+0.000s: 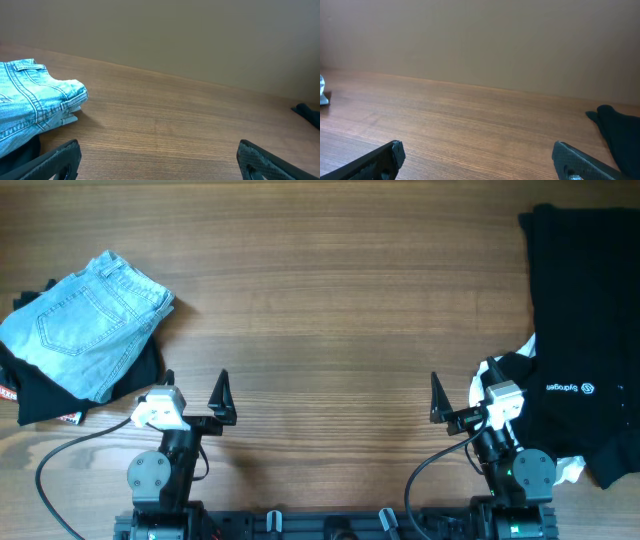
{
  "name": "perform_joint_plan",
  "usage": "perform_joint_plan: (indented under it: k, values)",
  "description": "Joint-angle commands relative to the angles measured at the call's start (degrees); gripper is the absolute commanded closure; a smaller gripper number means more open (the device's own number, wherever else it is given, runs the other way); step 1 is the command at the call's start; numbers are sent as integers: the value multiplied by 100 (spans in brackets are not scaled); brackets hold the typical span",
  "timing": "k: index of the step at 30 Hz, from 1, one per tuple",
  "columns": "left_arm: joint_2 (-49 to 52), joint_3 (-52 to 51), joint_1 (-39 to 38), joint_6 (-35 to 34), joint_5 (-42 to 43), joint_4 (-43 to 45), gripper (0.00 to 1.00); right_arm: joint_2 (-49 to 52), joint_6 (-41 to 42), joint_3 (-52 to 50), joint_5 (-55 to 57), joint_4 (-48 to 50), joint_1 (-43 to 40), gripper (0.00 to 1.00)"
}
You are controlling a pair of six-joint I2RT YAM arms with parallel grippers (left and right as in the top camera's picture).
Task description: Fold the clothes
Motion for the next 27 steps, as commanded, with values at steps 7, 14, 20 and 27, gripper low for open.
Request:
perform_joint_plan:
  k: [7,14,20,27]
  values:
    - [-61,-37,-37,114,94,-2,0,-24,-33,-2,-11,20,33,0]
    - [-61,-37,-37,114,94,-2,0,-24,-33,-2,-11,20,33,0]
    - [-61,-37,-37,114,94,-2,0,-24,-31,-4,-11,20,33,0]
    - [-61,-37,-37,114,94,-2,0,-24,-396,-2,155,13,33,0]
